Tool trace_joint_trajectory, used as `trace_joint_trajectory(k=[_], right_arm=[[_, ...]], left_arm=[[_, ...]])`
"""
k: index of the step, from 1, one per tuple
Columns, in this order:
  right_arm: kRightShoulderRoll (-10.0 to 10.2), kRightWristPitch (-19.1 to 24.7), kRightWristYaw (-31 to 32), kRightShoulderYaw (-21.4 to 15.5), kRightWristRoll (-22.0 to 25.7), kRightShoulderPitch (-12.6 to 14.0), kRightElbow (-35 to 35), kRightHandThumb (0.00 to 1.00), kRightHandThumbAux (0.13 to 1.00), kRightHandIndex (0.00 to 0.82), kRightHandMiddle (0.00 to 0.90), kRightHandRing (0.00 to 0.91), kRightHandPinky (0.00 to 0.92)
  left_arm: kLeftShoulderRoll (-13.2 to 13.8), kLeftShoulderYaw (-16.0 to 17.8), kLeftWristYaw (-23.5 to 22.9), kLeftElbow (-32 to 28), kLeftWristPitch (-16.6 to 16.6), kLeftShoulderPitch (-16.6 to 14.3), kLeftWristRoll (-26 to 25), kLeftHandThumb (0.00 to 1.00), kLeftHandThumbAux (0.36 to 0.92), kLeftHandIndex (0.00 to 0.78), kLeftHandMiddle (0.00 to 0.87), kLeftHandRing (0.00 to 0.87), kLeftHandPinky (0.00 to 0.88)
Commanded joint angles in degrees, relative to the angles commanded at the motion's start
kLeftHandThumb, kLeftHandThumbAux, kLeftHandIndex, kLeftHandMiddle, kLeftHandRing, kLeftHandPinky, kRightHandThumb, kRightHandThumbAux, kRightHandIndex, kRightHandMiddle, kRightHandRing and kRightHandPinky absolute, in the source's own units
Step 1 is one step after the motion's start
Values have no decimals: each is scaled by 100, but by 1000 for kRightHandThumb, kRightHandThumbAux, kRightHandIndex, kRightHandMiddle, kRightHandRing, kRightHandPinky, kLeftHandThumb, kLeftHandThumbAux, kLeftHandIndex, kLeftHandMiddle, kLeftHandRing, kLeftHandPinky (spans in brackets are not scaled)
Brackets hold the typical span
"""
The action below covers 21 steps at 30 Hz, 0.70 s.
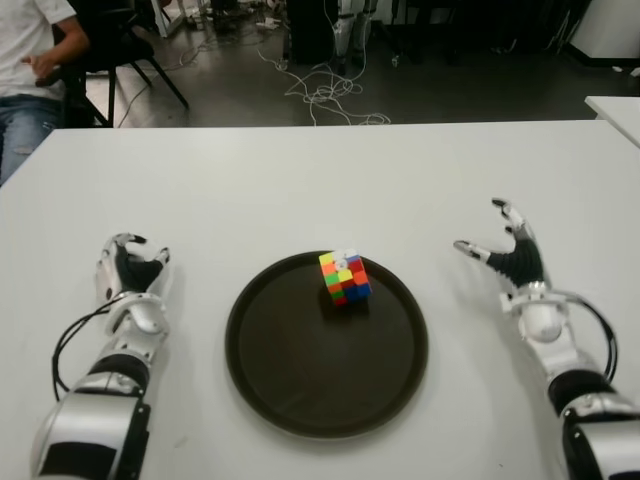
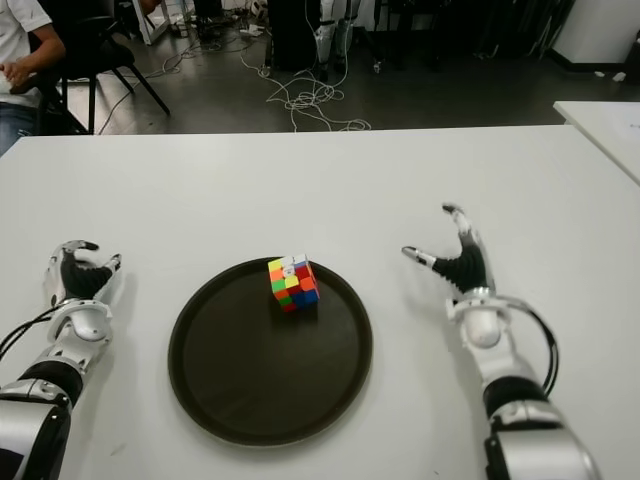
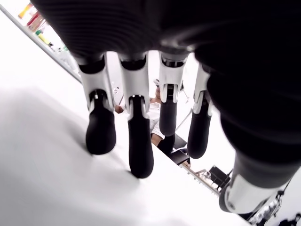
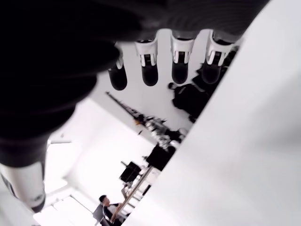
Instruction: Pick up the Rubik's Cube and put it in the plate
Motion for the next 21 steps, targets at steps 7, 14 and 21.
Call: trace_joint_trajectory(k=[7,14,21], right_arm=[[50,-117,-370,84,-186,31,-108,0,601,0,0,0,0],[56,-340,-864,225,-504,95,21,0,592,0,0,0,0],[-8,-409,-741,281,-502,155,712,0,589,0,0,0,0]], left_arm=[[-92,250,-37,-183,-444,308,-301,33,683,5,66,79,60],[-219,536,-468,-349,-1346,551,-673,3,674,0,17,21,18],[-423,680,-1072,-571,-2037,723,-976,0,674,0,1,1,1]])
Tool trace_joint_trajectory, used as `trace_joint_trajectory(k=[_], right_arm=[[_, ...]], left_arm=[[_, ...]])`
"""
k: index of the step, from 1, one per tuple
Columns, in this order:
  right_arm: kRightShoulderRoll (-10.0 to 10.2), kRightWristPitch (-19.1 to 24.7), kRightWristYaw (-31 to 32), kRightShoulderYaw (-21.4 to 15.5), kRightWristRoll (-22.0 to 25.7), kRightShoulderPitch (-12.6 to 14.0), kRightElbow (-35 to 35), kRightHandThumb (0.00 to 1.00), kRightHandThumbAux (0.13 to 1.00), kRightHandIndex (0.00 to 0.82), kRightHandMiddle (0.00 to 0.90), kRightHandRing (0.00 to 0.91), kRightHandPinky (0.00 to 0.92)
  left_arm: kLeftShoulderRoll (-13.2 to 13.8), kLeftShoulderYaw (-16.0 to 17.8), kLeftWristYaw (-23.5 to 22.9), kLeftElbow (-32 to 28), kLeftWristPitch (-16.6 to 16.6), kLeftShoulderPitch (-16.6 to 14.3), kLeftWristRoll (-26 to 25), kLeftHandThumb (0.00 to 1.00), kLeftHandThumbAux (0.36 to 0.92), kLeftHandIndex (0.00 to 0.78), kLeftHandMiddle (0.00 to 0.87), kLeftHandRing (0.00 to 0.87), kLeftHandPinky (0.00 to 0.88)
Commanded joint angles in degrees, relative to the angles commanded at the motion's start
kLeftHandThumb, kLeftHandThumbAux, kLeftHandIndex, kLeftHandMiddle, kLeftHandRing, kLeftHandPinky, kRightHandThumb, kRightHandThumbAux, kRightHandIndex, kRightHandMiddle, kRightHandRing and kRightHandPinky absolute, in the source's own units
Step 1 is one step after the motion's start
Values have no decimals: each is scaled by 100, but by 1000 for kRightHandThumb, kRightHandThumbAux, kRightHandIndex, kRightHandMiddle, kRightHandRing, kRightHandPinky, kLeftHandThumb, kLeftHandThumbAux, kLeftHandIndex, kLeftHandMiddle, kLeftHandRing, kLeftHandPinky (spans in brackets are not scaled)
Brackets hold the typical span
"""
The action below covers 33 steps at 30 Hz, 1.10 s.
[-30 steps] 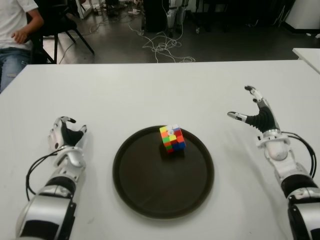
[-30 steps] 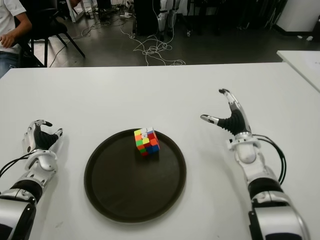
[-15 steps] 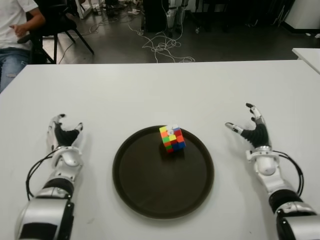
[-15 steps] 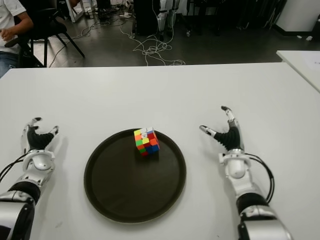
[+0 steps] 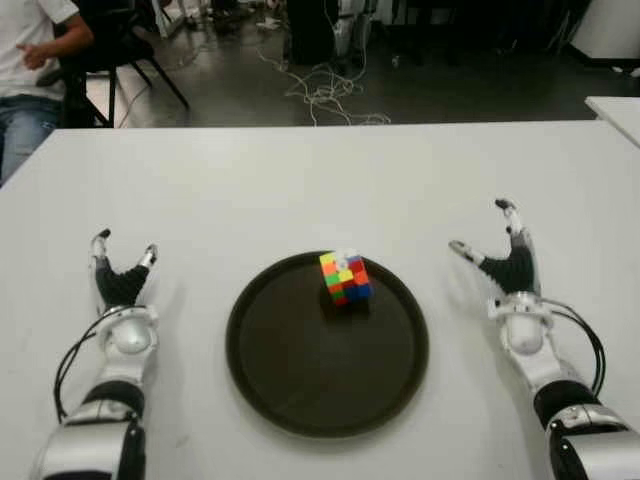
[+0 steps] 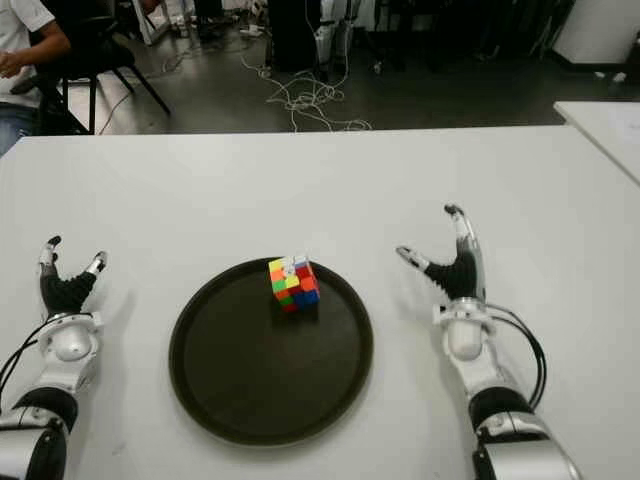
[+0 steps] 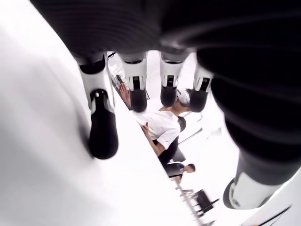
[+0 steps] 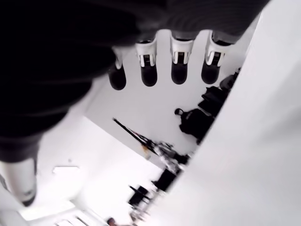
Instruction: Pick up the Rubik's Cube and put it in the plate
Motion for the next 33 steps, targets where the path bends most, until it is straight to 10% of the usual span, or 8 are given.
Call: trace_joint_trajectory(k=[13,33], right_arm=[[423,-316,590,-121,490,494,-583,0,571,0,0,0,0],[652,-390,7,180,-53,1244,-1464,0,680,0,0,0,0]], left_arm=[[-472,-422,-39,-946,-855,988,454,0,728,0,0,0,0],[-671,-641,48,-2112,-486,1691,765,0,716,0,0,0,0]])
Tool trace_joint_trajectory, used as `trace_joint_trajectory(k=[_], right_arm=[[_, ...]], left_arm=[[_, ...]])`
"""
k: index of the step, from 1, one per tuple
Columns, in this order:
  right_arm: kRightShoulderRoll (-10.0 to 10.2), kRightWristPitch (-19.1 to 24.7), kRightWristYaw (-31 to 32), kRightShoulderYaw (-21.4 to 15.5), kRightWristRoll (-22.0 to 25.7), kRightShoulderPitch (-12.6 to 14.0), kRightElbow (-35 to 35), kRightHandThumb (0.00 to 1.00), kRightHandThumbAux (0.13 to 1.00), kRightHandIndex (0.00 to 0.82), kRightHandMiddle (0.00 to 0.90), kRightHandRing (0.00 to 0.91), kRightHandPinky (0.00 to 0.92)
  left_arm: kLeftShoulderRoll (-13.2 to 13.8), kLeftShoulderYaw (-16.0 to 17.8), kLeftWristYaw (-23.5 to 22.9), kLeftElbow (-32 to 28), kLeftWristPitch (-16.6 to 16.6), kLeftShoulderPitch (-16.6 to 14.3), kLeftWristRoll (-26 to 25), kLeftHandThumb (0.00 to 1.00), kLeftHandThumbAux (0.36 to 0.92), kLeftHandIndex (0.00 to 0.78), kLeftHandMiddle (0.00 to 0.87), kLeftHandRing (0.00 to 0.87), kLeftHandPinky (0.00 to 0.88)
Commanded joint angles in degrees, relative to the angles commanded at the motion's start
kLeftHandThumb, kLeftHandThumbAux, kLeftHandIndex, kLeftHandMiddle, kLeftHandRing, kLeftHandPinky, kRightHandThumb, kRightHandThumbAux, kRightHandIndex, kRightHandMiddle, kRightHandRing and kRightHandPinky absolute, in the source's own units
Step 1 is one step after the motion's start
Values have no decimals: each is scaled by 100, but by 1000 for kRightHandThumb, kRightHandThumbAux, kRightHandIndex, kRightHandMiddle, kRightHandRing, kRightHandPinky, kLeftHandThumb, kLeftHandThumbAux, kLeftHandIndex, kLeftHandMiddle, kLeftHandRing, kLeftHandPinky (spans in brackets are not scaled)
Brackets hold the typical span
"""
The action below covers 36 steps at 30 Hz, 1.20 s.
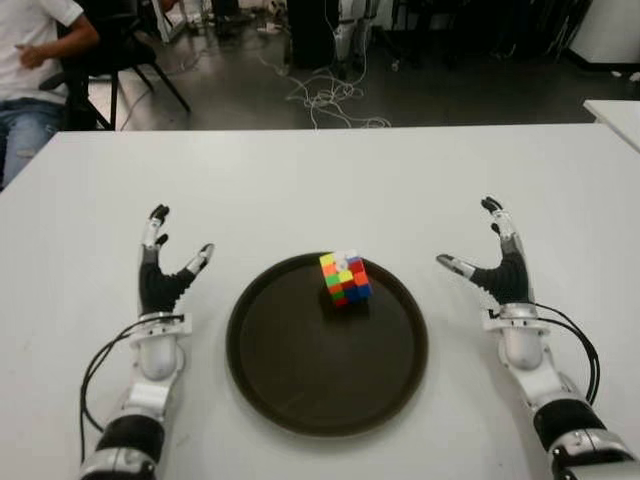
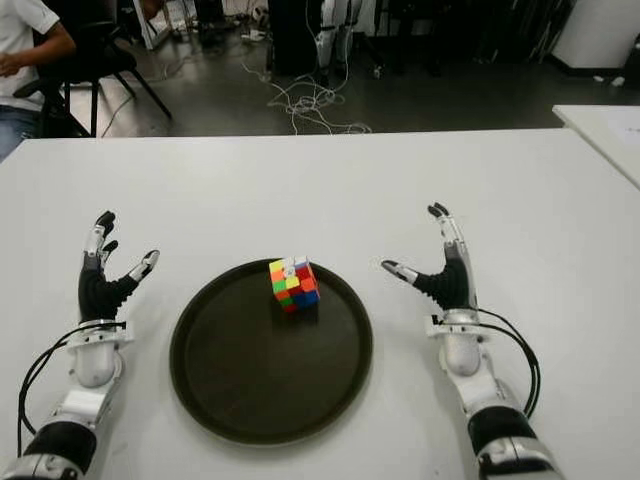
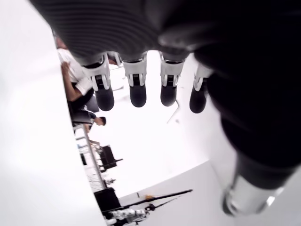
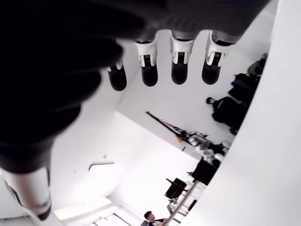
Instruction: Pick up the Rubik's Cube and put it in the plate
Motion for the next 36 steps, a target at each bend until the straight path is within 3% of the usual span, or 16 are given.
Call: trace_joint_trajectory(k=[3,8,14,21,30,36], right_arm=[[91,-23,150,-134,253,-151,197,0,693,0,0,0,0],[166,13,223,-234,438,-141,265,0,699,0,0,0,0],[181,109,199,-235,440,-22,151,0,701,0,0,0,0],[152,182,221,-244,440,41,39,0,698,0,0,0,0],[59,182,287,-242,393,123,-59,0,694,0,0,0,0],[71,133,306,-220,367,189,-225,0,736,0,0,0,0]], left_arm=[[-26,32,-18,-94,10,19,-34,0,753,0,0,0,0],[-2,52,-112,-271,46,94,-86,0,786,0,0,0,0],[52,95,-210,-400,124,195,-138,0,763,0,0,0,0],[-11,150,-355,-488,142,224,-271,0,684,0,0,0,0],[-50,150,-293,-537,187,225,-191,0,663,0,0,0,0],[-67,133,-244,-531,212,208,-125,0,649,0,0,0,0]])
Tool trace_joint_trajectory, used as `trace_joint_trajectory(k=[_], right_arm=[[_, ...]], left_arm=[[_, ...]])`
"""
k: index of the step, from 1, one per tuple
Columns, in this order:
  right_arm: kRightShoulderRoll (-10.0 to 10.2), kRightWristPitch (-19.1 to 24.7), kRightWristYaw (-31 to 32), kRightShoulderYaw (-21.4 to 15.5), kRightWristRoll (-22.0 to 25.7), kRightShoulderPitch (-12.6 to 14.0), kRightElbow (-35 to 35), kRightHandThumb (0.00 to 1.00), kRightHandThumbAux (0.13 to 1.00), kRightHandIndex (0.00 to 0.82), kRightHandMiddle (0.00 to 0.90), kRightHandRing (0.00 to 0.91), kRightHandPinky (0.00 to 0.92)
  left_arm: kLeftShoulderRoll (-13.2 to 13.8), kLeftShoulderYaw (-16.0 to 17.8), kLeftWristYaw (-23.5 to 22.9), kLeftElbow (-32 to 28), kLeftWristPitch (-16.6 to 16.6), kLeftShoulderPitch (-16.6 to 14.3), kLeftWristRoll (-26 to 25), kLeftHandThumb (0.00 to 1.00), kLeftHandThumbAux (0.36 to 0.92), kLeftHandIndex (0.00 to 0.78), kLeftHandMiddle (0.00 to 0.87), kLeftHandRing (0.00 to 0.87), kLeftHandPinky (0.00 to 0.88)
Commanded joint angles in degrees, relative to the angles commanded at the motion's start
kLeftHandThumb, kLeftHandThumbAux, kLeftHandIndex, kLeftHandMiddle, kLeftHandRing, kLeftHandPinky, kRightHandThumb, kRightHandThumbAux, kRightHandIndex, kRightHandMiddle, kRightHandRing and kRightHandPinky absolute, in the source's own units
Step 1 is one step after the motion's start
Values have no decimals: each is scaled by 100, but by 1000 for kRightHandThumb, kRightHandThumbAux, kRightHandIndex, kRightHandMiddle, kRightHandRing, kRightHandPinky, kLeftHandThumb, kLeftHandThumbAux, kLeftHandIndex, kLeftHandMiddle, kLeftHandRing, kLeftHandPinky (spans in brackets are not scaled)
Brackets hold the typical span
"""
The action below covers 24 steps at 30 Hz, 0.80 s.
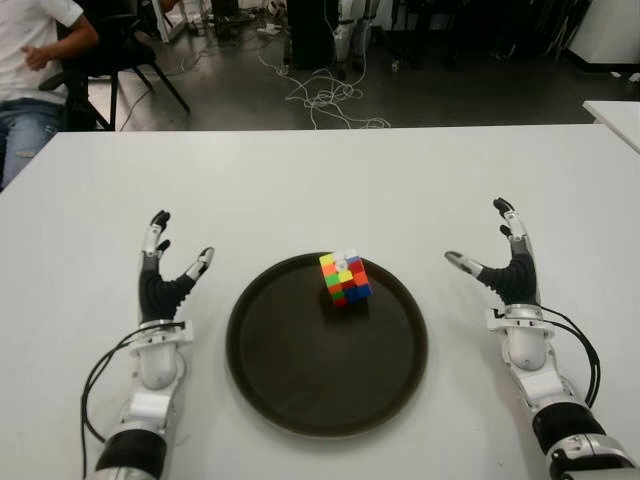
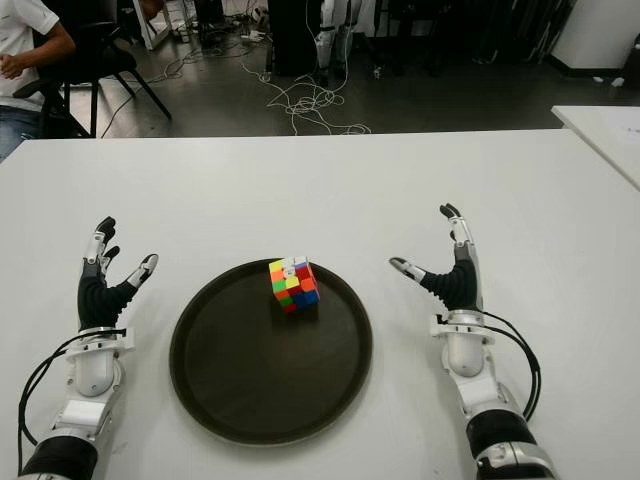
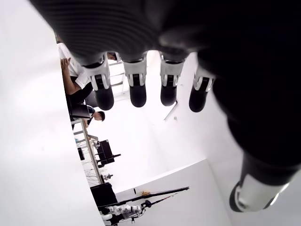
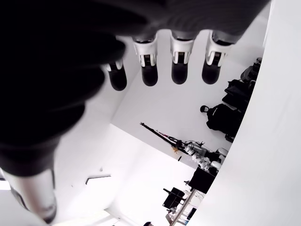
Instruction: Pick up the Rubik's Cube and put it in the plate
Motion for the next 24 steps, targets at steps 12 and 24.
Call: trace_joint_trajectory(k=[12,24], right_arm=[[-18,315,239,39,7,-6,-83,0,749,0,0,0,0],[-55,543,377,58,-10,-164,324,0,761,0,0,0,0]], left_arm=[[55,16,129,170,131,-86,90,0,611,0,0,0,0],[140,56,247,588,112,-207,81,0,622,0,0,0,0]])
